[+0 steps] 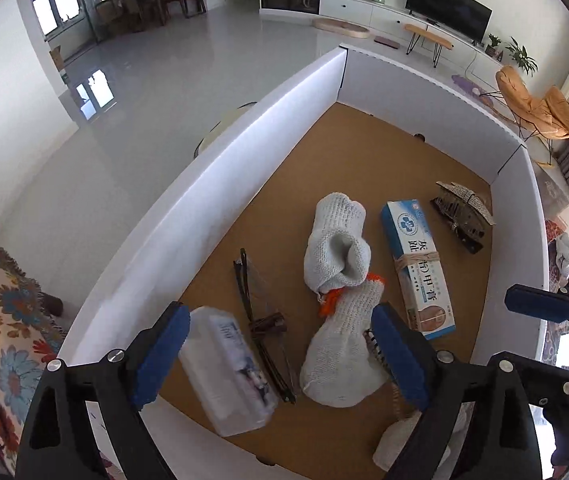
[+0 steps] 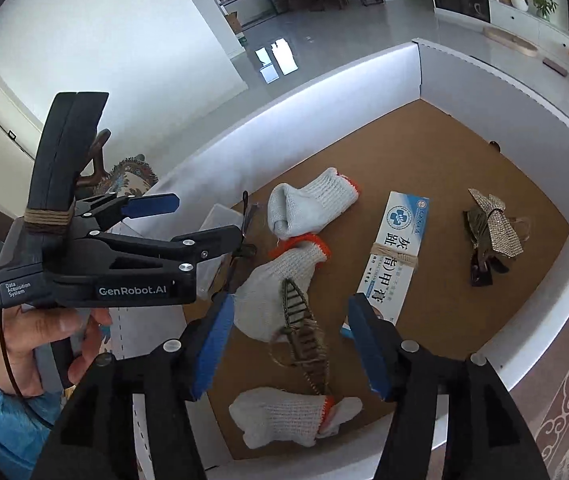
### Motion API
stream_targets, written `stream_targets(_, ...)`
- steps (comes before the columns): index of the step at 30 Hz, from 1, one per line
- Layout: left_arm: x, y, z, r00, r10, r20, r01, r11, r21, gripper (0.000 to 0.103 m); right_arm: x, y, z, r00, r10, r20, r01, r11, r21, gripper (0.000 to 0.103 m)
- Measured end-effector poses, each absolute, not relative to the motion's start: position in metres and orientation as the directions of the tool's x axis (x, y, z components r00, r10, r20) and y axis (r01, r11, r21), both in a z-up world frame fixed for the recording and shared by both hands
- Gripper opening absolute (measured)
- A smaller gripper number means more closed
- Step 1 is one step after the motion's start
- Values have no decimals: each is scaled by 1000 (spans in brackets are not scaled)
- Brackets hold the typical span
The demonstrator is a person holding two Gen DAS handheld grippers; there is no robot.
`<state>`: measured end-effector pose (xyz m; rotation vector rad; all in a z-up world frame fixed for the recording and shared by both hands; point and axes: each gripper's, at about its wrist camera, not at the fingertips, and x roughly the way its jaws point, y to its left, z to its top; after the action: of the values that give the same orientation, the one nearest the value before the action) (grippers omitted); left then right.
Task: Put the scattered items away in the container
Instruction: 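Withdraw both tools from the container back over the table, then move the left tool over the white knit bundle while the right tool approaches the red snack packet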
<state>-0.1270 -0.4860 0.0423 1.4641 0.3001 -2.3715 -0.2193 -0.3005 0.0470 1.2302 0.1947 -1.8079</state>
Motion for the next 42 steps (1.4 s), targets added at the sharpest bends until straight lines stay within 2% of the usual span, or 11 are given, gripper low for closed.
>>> stream_targets(4,-127,-443,70,-482,-175,-858,320,-947,13,93,-217,-259,75,-186,-620,-762,733,-604,313,60)
stream_targets(8,-128,-372,95,-557,-147,-817,208,-978,34,93,-210,-196,81,-304,-592,-746,685,-680,261,60)
stream_targets(15,-128,-225,102,-638,-74,-766,20,-997,79,100,-182,-50,47,-429,-477,-767,552,-811,196,60)
stream_targets(22,-132,-117,81,-629,11,-777,-112,-991,77,100,-155,95,9,-512,-354,-782,348,-919,188,60)
stream_targets(28,-139,-74,68,-621,5,-784,-150,-982,112,100,-139,169,-23,-531,-265,-805,211,-961,177,60)
stream_targets(33,-146,-62,56,-607,-27,-794,-149,-978,147,100,-127,190,-40,-549,-215,-808,159,-976,151,60)
stream_targets(37,-154,-59,39,-586,-25,-810,-146,-980,136,100,-120,192,-48,-573,-175,-801,138,-984,116,60)
stream_targets(42,-167,-61,-10,-497,18,-868,-143,-988,62,100,-117,192,-50,-603,-133,-787,116,-990,79,60)
